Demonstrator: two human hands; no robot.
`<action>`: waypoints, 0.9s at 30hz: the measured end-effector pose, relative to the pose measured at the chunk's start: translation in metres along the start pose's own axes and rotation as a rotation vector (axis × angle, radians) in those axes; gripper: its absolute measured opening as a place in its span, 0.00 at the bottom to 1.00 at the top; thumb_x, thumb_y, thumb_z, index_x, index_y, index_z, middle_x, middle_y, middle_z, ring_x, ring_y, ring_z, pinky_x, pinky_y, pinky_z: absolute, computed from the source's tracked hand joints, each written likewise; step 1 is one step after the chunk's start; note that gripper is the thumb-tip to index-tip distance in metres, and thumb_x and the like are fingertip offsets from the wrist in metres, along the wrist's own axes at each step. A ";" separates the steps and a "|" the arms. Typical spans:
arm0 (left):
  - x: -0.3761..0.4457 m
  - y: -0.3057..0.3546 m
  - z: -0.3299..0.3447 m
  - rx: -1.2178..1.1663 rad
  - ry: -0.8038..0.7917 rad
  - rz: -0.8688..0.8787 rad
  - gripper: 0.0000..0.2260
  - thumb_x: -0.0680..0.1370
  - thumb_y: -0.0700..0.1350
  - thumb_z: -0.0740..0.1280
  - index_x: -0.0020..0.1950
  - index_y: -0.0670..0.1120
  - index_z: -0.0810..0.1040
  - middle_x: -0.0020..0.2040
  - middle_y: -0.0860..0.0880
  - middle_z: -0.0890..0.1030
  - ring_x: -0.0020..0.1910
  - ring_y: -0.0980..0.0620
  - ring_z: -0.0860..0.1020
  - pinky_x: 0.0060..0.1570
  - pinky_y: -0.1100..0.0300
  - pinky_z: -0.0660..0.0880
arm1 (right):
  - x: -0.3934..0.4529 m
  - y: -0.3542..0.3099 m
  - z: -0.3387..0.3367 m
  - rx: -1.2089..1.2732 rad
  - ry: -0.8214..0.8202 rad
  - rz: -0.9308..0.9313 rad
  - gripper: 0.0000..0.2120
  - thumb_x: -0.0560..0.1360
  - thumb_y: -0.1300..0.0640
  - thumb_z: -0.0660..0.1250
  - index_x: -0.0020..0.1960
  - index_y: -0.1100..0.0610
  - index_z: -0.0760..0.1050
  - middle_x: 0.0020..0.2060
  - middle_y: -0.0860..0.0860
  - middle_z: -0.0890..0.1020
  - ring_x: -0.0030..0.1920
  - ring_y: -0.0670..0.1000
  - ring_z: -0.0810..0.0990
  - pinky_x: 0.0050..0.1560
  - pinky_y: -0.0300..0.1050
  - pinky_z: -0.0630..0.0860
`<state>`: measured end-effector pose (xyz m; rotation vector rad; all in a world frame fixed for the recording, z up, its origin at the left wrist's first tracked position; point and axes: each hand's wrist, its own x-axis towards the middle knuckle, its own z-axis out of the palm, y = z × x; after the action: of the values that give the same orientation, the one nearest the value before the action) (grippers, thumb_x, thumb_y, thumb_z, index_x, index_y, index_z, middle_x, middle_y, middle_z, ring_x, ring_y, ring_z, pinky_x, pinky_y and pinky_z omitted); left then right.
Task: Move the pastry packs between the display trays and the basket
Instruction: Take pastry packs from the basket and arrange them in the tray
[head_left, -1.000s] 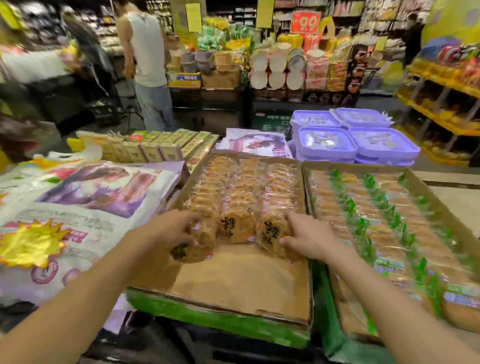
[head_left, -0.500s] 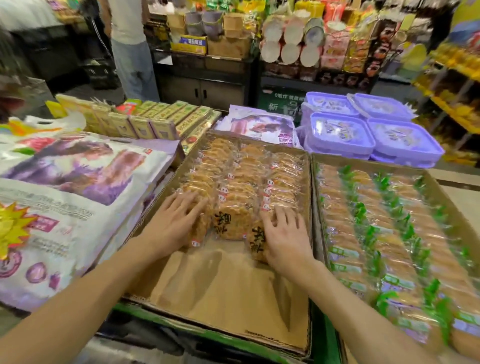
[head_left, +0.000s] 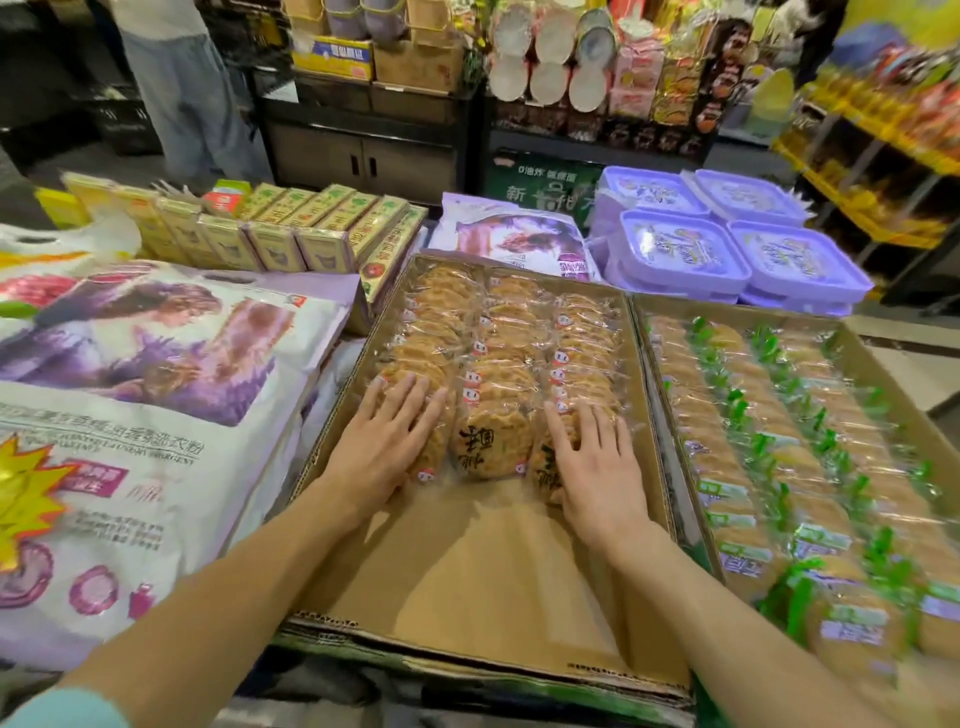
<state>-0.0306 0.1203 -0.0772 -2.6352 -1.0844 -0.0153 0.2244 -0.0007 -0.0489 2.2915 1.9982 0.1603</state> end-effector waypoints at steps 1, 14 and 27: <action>-0.002 0.002 -0.004 0.000 -0.013 -0.019 0.53 0.70 0.48 0.77 0.82 0.43 0.44 0.81 0.38 0.58 0.80 0.38 0.55 0.77 0.38 0.49 | -0.001 -0.001 -0.001 -0.008 -0.001 0.006 0.57 0.76 0.53 0.72 0.78 0.50 0.25 0.80 0.64 0.47 0.81 0.64 0.45 0.79 0.64 0.44; -0.217 0.036 -0.095 -0.222 0.397 -0.478 0.25 0.74 0.53 0.72 0.69 0.45 0.74 0.63 0.44 0.78 0.62 0.41 0.75 0.62 0.47 0.68 | -0.110 -0.125 -0.073 0.400 0.287 -0.475 0.28 0.77 0.39 0.58 0.70 0.53 0.72 0.70 0.59 0.74 0.69 0.62 0.73 0.71 0.60 0.70; -0.718 0.133 -0.115 -0.103 0.115 -1.466 0.23 0.79 0.59 0.58 0.61 0.46 0.82 0.55 0.47 0.84 0.54 0.43 0.82 0.53 0.49 0.77 | -0.337 -0.450 -0.051 0.518 0.090 -1.200 0.26 0.77 0.41 0.67 0.69 0.54 0.75 0.67 0.56 0.77 0.65 0.59 0.76 0.62 0.55 0.76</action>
<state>-0.4421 -0.4941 -0.0874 -1.2925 -2.6383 -0.4990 -0.2701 -0.2735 -0.0672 0.8301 3.2994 -0.3857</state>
